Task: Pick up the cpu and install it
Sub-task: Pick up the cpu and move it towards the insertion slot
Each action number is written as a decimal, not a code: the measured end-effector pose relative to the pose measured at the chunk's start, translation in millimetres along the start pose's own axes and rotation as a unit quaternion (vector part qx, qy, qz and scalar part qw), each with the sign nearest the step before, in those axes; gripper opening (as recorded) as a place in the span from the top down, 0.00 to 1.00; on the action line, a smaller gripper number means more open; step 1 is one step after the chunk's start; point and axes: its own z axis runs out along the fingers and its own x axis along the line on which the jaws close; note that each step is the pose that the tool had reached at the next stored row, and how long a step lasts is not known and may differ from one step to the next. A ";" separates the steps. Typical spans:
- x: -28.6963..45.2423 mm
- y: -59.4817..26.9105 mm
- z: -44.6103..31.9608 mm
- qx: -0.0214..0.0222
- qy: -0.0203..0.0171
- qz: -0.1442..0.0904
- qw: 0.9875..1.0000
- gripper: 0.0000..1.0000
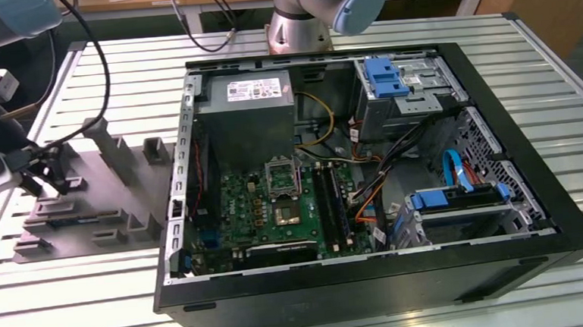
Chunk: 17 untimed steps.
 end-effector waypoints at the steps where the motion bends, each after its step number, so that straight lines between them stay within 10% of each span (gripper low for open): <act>1: 0.0 0.0 -0.1 0.000 0.000 0.000 1.000 0.53; 17: -0.2 0.4 -9.7 0.000 0.000 0.000 1.000 0.53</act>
